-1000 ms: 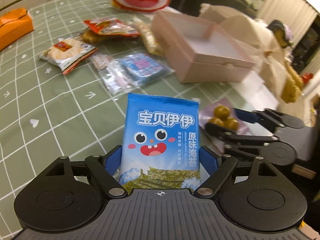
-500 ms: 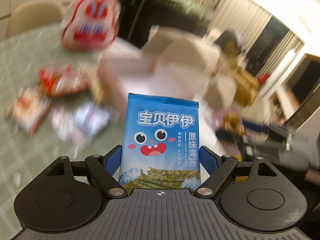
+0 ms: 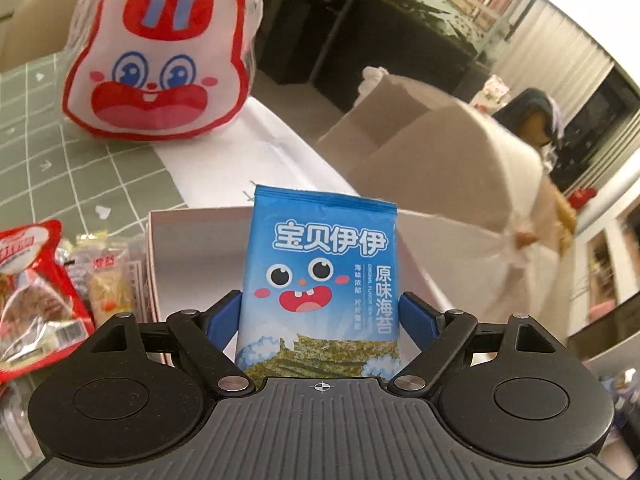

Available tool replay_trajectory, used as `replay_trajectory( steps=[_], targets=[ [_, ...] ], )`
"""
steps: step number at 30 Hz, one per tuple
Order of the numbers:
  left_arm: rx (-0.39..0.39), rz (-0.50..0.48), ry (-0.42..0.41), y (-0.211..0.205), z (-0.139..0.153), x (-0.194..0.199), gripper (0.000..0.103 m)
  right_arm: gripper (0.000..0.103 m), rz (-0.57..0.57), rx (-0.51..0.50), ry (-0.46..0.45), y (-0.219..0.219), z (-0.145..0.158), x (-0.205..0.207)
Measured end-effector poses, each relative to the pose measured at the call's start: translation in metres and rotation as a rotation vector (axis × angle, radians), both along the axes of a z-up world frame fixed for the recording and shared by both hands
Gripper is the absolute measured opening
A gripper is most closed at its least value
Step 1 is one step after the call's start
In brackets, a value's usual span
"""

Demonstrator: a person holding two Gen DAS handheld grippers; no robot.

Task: Organize snacks
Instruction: 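Lower the blue pack into the pink box while the right gripper drops the egg pack in, then move the right gripper to the rice cracker roll pack on the table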

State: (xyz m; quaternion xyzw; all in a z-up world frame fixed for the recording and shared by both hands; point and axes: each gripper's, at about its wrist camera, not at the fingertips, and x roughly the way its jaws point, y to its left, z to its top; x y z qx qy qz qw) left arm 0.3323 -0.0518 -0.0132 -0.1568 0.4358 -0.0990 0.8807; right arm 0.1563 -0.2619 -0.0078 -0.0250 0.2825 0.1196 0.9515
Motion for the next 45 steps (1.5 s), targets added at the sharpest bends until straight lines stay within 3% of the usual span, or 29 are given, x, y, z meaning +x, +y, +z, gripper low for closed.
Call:
replay_trajectory(
  steps=[4,11,15,18,20,25,28,32,33,34,39,42,45],
  targets=[
    [0.015,-0.027,-0.027,-0.001,-0.012,-0.013,0.088,0.062,0.026,0.072,0.064,-0.016,-0.014,0.047],
    [0.206,-0.093,-0.056,-0.019,-0.016,-0.052,0.084,0.062,0.197,0.289,0.105,0.000,-0.002,0.135],
    [0.227,-0.069,-0.058,-0.024,-0.016,-0.056,0.084,0.063,0.327,0.223,0.168,0.036,-0.008,0.169],
    [0.207,-0.043,-0.045,-0.022,-0.015,-0.056,0.083,0.066,0.322,0.180,0.157,0.043,-0.013,0.174],
    [0.234,-0.057,-0.039,-0.026,-0.016,-0.059,0.082,0.072,0.319,0.202,0.154,0.037,-0.016,0.172],
    [0.278,-0.108,-0.022,-0.036,-0.015,-0.073,0.077,0.073,0.235,0.206,0.165,0.022,-0.031,0.164],
    [0.198,-0.077,-0.036,-0.025,-0.012,-0.083,0.071,0.073,0.203,0.188,0.177,0.017,-0.040,0.147],
    [0.018,0.079,-0.104,0.012,0.001,-0.107,0.071,0.073,0.176,0.128,0.168,0.012,-0.043,0.117],
    [-0.025,0.124,-0.126,0.024,0.005,-0.115,0.064,0.073,0.169,0.111,0.168,0.012,-0.041,0.111],
    [-0.048,0.167,-0.135,0.034,0.007,-0.120,0.064,0.073,0.165,0.093,0.169,0.013,-0.039,0.105],
    [-0.074,0.368,-0.144,0.100,0.010,-0.153,0.063,0.073,0.214,-0.014,0.137,0.050,-0.014,0.081],
    [-0.070,0.418,-0.049,0.130,-0.005,-0.167,0.063,0.080,0.266,-0.042,0.134,0.094,0.003,0.079],
    [-0.082,0.451,0.010,0.149,-0.022,-0.191,0.063,0.080,0.327,-0.078,0.166,0.151,0.009,0.084]
  ],
)
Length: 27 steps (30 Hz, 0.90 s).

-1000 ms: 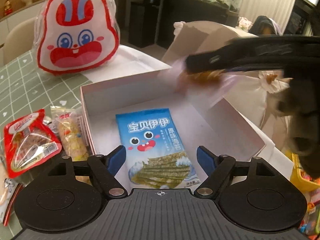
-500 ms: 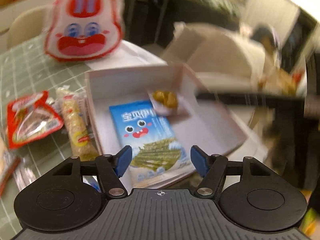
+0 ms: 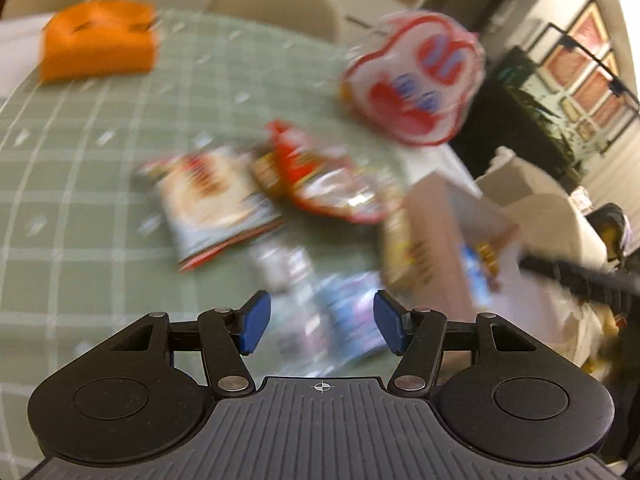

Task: Organize snacks
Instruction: 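Move the right gripper to the rice cracker roll pack on the table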

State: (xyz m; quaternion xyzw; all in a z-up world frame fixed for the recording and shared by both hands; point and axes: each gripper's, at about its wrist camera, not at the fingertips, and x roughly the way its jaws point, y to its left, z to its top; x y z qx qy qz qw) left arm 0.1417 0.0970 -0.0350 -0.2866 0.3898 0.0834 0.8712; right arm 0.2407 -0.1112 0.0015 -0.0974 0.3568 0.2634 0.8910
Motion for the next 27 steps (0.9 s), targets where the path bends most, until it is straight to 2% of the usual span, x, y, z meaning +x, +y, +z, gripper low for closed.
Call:
replay_trajectory(
  steps=[2,4,7,8,11,13,16,19,27],
  targets=[
    [-0.037,0.017,-0.004,0.011,-0.007,-0.023,0.063,0.073,0.062,-0.056,-0.028,0.044,-0.003,0.000],
    [-0.052,0.030,-0.002,0.018,-0.011,-0.040,0.063,0.061,0.117,-0.143,-0.020,0.093,-0.015,0.005],
    [-0.037,0.038,0.016,0.028,-0.016,-0.066,0.063,0.050,0.096,-0.288,-0.008,0.147,-0.042,0.020],
    [-0.036,0.041,0.019,0.031,-0.017,-0.074,0.063,0.049,0.081,-0.355,-0.022,0.162,-0.054,0.025],
    [-0.048,0.059,0.018,0.040,-0.017,-0.099,0.063,0.047,0.032,-0.509,-0.069,0.186,-0.081,0.034],
    [-0.048,0.064,0.024,0.048,-0.018,-0.108,0.063,0.036,0.017,-0.560,-0.087,0.189,-0.089,0.033],
    [-0.057,0.060,0.030,0.056,-0.020,-0.109,0.063,0.026,0.027,-0.528,-0.058,0.182,-0.084,0.021],
    [-0.072,0.017,0.013,0.055,-0.020,-0.098,0.063,0.026,0.043,-0.463,-0.007,0.167,-0.076,0.000],
    [-0.080,-0.187,-0.044,0.025,-0.018,-0.041,0.062,0.026,-0.003,-0.238,0.165,0.098,-0.065,-0.061]
  ],
)
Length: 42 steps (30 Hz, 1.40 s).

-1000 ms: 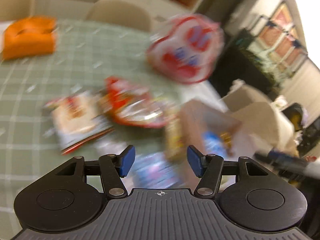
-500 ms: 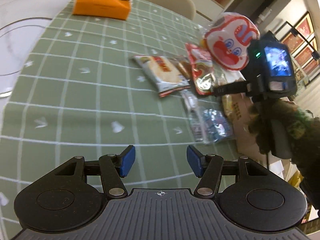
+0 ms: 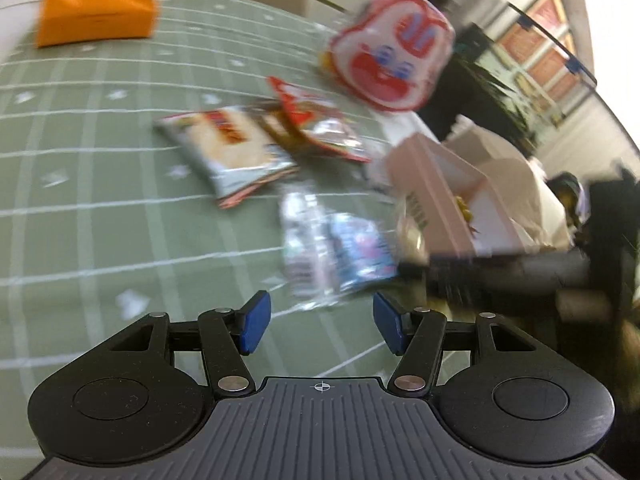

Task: Organize snacks
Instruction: 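Move the right gripper to the rice cracker roll pack on the table, then grasp the Peppa Pig candy pack with the left gripper while the right grips the rice roll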

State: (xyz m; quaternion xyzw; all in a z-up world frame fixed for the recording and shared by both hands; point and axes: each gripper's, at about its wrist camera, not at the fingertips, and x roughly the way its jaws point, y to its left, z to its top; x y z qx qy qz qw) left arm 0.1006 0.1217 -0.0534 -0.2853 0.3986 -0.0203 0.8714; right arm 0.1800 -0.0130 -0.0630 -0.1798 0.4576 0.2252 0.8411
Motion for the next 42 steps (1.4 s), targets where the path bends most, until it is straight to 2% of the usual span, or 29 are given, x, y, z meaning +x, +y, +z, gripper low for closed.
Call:
replay_trajectory(
  steps=[3,8,9,11,13,15,21,27,34,36,39,41,42],
  targets=[
    [0.029,-0.057,-0.014,-0.015,-0.001,0.029,0.062,0.026,-0.037,0.074,0.062,-0.024,-0.002,-0.016],
    [0.130,-0.095,-0.050,-0.036,0.002,0.085,0.062,0.027,-0.037,0.187,0.064,-0.057,0.000,-0.040],
    [0.141,-0.102,-0.052,-0.038,0.001,0.095,0.062,0.032,-0.050,0.221,0.066,-0.065,0.002,-0.041],
    [0.176,-0.125,-0.040,-0.042,-0.004,0.114,0.057,0.042,-0.072,0.271,0.038,-0.080,0.008,-0.044],
    [0.217,-0.164,-0.019,-0.047,-0.011,0.127,0.042,0.052,-0.091,0.282,-0.007,-0.092,0.014,-0.043],
    [0.244,-0.202,0.017,-0.050,-0.017,0.128,0.034,0.055,-0.110,0.278,-0.029,-0.098,0.013,-0.033],
    [0.297,-0.324,0.009,-0.058,-0.016,0.103,0.034,0.055,-0.169,0.329,-0.001,-0.103,-0.001,0.007],
    [0.320,-0.321,0.048,-0.051,-0.011,0.060,0.034,0.055,-0.080,0.352,0.047,-0.075,-0.010,0.014],
    [0.328,-0.318,0.050,-0.047,-0.007,0.008,0.034,0.057,-0.058,0.398,0.095,-0.086,-0.008,-0.029],
    [0.350,-0.291,0.048,-0.045,-0.004,-0.002,0.034,0.063,-0.048,0.383,0.106,-0.094,-0.009,-0.045],
    [0.367,-0.256,0.055,-0.045,0.003,-0.010,0.034,0.064,-0.054,0.334,0.112,-0.098,-0.021,-0.071],
    [0.340,-0.255,0.075,-0.047,0.003,-0.013,0.034,0.060,-0.087,0.310,0.083,-0.101,-0.026,-0.082],
    [0.335,-0.255,0.088,-0.050,0.003,-0.014,0.034,0.054,-0.113,0.300,0.059,-0.102,-0.026,-0.084]
  ],
)
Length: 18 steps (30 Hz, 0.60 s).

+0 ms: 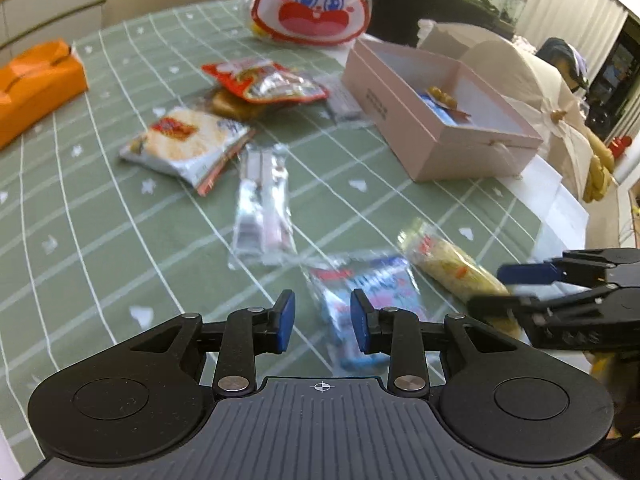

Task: Organize snacks
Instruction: 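Grasp the Peppa Pig candy pack with the left gripper while the right grips the rice roll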

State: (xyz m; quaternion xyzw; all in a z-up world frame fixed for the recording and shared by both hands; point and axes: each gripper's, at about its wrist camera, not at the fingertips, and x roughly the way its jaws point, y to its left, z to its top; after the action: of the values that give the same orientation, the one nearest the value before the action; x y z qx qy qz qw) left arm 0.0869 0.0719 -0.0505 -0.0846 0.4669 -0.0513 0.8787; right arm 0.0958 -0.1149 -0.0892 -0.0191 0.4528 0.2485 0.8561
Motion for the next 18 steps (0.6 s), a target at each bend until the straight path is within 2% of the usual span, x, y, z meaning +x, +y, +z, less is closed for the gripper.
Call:
replay_trajectory(
  steps=[4,8,14,18],
  targets=[
    [0.006,-0.018,0.008,-0.014,-0.002,0.000,0.035,0.052,-0.163,-0.028,-0.026,-0.013,0.001,0.000],
    [0.018,-0.040,0.003,-0.027,-0.004,0.004,0.040,0.053,-0.219,-0.030,-0.018,-0.029,-0.002,-0.006],
    [0.014,-0.080,-0.001,-0.044,-0.007,0.016,0.041,0.057,-0.213,-0.080,-0.063,-0.033,-0.006,-0.025],
    [0.032,-0.099,-0.042,-0.052,0.005,0.013,0.040,0.066,-0.168,-0.145,-0.110,-0.029,-0.009,-0.034]
  ],
)
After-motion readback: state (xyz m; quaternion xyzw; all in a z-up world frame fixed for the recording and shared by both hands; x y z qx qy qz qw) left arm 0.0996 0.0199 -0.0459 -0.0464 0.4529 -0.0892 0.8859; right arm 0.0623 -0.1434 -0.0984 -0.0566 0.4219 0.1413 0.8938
